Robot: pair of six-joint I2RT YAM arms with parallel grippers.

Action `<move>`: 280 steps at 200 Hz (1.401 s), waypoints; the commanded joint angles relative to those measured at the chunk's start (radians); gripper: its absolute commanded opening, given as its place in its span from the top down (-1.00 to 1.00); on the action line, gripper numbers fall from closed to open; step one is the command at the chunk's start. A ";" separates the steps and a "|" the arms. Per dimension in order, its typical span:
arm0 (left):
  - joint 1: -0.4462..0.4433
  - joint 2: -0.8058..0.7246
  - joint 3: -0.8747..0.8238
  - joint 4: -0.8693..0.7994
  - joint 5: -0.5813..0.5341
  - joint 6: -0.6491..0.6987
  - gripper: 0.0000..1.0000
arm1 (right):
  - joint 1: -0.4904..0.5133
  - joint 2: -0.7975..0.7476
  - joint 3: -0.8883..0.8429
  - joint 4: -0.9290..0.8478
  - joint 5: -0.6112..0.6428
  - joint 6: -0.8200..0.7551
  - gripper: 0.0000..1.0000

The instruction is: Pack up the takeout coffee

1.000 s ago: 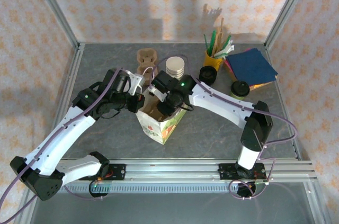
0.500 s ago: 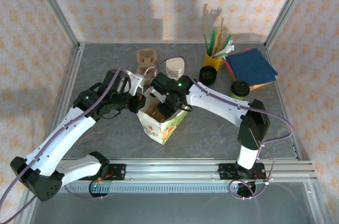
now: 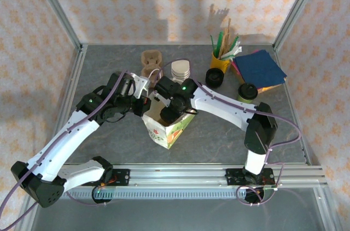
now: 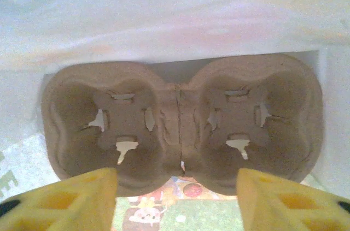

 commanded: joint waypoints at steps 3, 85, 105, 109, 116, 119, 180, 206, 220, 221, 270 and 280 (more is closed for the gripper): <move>-0.006 -0.009 -0.009 0.022 0.000 0.013 1.00 | 0.007 -0.029 0.023 -0.004 0.021 -0.002 -0.28; -0.005 0.003 0.002 0.007 -0.006 -0.001 1.00 | 0.008 -0.170 0.000 0.123 0.004 0.020 -0.37; -0.006 0.004 0.005 0.007 -0.007 -0.006 1.00 | 0.007 -0.202 -0.002 0.158 0.006 0.054 -0.38; -0.005 0.007 0.005 0.007 -0.006 -0.006 1.00 | 0.006 -0.209 -0.003 0.164 0.007 0.062 -0.38; -0.005 0.008 0.006 0.007 -0.006 -0.008 1.00 | 0.006 -0.223 -0.005 0.184 0.008 0.080 -0.38; -0.006 0.007 0.006 0.006 -0.006 -0.009 1.00 | 0.007 -0.228 -0.006 0.191 0.010 0.087 -0.39; -0.006 0.011 0.007 0.011 -0.012 -0.020 1.00 | 0.006 -0.358 0.029 0.298 0.053 0.280 -0.52; -0.006 0.010 0.009 0.022 -0.019 -0.028 1.00 | 0.006 -0.411 0.061 0.280 0.146 0.431 -0.52; -0.006 0.010 0.014 0.024 -0.025 -0.035 1.00 | 0.004 -0.448 0.047 0.256 0.214 0.535 -0.52; -0.006 0.010 0.014 0.024 -0.025 -0.035 0.99 | 0.004 -0.451 0.046 0.253 0.219 0.543 -0.52; -0.006 -0.003 0.044 0.047 -0.028 -0.064 0.27 | -0.011 -0.561 -0.077 0.236 0.267 0.828 -0.49; -0.006 -0.007 0.050 0.054 -0.023 -0.071 0.20 | -0.013 -0.570 -0.107 0.240 0.277 0.859 -0.49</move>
